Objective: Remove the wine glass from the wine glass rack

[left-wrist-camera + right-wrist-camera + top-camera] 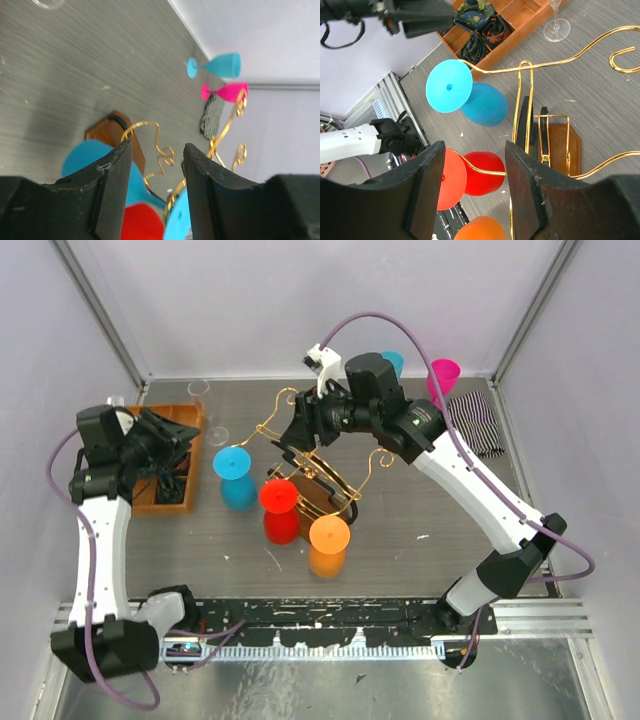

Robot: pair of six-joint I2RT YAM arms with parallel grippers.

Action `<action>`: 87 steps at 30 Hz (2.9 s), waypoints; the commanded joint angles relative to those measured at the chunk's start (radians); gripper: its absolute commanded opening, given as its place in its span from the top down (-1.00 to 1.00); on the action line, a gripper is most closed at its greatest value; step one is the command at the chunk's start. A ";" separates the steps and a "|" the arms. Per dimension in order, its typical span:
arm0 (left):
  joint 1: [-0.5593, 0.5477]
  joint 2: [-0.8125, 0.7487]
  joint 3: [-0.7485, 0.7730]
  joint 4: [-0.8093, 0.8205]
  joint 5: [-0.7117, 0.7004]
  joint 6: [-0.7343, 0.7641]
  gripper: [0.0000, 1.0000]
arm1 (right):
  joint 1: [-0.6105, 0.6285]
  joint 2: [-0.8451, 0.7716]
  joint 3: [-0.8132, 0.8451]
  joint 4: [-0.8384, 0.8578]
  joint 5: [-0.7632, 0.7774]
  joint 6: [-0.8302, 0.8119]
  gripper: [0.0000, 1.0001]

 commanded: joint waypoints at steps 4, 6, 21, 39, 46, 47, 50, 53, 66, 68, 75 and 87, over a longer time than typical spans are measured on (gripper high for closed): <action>0.003 -0.183 -0.117 0.001 0.209 -0.112 0.01 | 0.001 -0.023 0.002 0.079 0.003 0.017 -0.13; 0.004 -0.195 -0.149 0.011 0.256 -0.122 0.06 | -0.001 -0.024 0.003 0.079 0.005 0.016 -0.13; -0.003 -0.247 -0.242 0.047 0.315 -0.136 0.15 | -0.001 -0.027 0.008 0.070 0.026 0.010 -0.13; -0.027 -0.251 -0.248 0.093 0.359 -0.189 0.51 | 0.000 -0.023 -0.009 0.060 0.043 -0.004 -0.13; -0.032 -0.252 -0.247 0.097 0.367 -0.191 0.88 | -0.001 -0.028 -0.014 0.056 0.050 -0.010 -0.13; -0.033 -0.251 -0.246 0.096 0.366 -0.190 0.93 | -0.002 -0.028 -0.015 0.055 0.051 -0.012 -0.13; -0.033 -0.250 -0.243 0.086 0.362 -0.182 1.00 | -0.002 -0.031 -0.021 0.052 0.053 -0.013 -0.13; -0.033 -0.252 -0.235 0.060 0.350 -0.163 1.00 | -0.003 -0.031 -0.027 0.051 0.054 -0.015 -0.14; -0.033 -0.254 -0.220 0.056 0.350 -0.160 1.00 | -0.007 -0.027 -0.035 0.048 0.054 -0.021 -0.14; -0.033 -0.256 -0.235 0.107 0.357 -0.187 1.00 | -0.007 -0.026 -0.035 0.048 0.053 -0.022 -0.14; -0.032 -0.265 -0.234 0.202 0.304 -0.225 1.00 | -0.007 -0.023 -0.029 0.044 0.046 -0.026 -0.14; -0.031 -0.256 -0.190 0.130 0.267 -0.172 1.00 | -0.011 -0.047 -0.043 0.028 0.051 -0.041 -0.14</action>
